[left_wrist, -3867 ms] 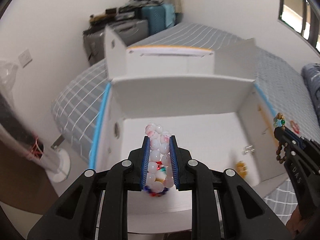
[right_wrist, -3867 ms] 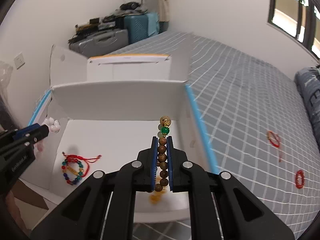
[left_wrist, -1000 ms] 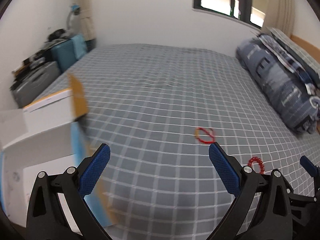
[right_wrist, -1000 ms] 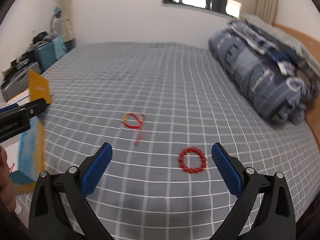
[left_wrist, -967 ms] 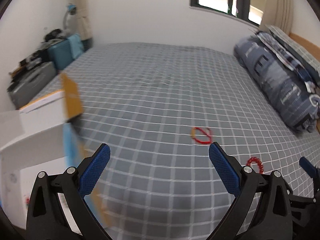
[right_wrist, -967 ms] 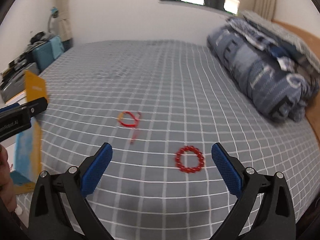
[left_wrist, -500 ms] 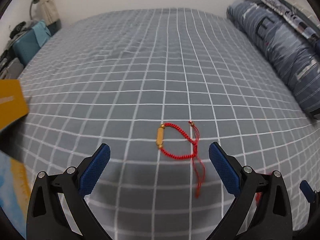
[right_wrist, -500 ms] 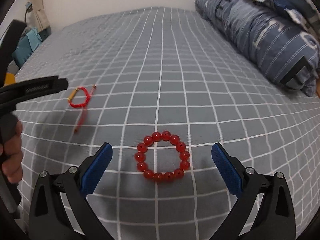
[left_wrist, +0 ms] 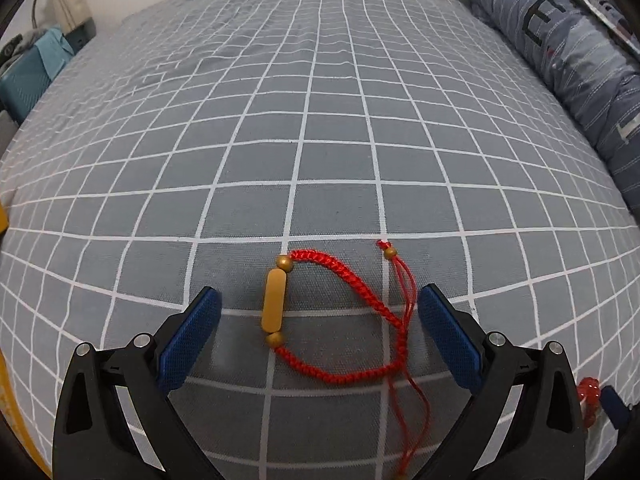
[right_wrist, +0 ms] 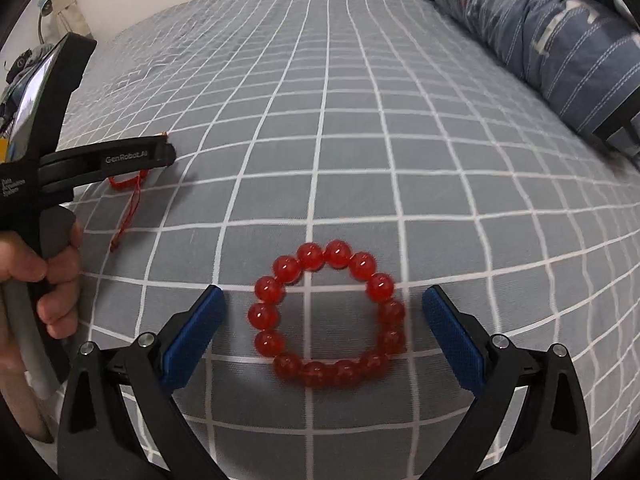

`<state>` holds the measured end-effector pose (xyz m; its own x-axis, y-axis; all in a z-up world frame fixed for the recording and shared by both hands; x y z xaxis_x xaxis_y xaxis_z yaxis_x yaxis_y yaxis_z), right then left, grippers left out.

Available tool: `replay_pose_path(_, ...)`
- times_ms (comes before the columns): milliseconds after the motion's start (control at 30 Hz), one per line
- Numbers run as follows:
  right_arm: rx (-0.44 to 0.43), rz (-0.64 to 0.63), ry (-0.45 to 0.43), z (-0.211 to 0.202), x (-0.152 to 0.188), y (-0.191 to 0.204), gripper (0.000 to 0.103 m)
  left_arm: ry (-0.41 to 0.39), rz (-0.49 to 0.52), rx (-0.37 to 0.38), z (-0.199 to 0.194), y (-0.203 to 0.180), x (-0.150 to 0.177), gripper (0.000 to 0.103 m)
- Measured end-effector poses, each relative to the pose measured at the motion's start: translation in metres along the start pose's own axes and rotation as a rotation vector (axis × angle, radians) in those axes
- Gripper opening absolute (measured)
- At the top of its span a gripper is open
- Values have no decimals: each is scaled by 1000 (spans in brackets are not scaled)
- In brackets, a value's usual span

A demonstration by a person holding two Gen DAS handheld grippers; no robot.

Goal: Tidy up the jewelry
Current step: 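Move both tools back over the remaining red bracelets on the bed, then grasp the red string bracelet with the left tool while the right tool grasps the red bead bracelet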

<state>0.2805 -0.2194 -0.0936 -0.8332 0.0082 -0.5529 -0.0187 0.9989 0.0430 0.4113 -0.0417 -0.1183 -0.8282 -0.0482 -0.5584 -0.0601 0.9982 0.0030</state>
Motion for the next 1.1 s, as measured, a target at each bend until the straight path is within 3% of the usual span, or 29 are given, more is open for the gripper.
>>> replay_pose_path(333, 36, 5, 38, 3, -3, 3, 71, 29, 0, -5, -3, -3, 2, 73)
replay_pose_path(633, 60, -6, 50, 3, -3, 3, 49, 38, 21, 17, -12, -8, 5, 38)
replay_pose_path(767, 68, -12, 45, 4, -5, 3, 33, 43, 12, 26, -11, -2, 4, 33)
replay_pose_path(867, 74, -26, 40, 4, -4, 4, 25, 45, 5, 30, -10, 1, 2, 19)
replay_pose_path(900, 76, -32, 37, 4, -4, 5, 13, 45, 4, 33, -10, 2, 2, 13)
replay_pose_path(1100, 94, -50, 17, 5, -6, 7, 13, 30, 1, 36, -10, 5, 0, 8)
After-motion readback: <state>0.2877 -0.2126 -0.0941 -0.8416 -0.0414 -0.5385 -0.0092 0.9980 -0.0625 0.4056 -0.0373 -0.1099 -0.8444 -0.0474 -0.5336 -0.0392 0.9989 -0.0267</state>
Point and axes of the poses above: each gripper's, at about its wrist camera, not at the fingertips, and z roughly the way its jaws point, y to its left, x to its underside, the point moved 1 cm from there along z, roughly the way its jaws point, and after that the axes turned 5 degrees about -y, right-handed, at the moved point
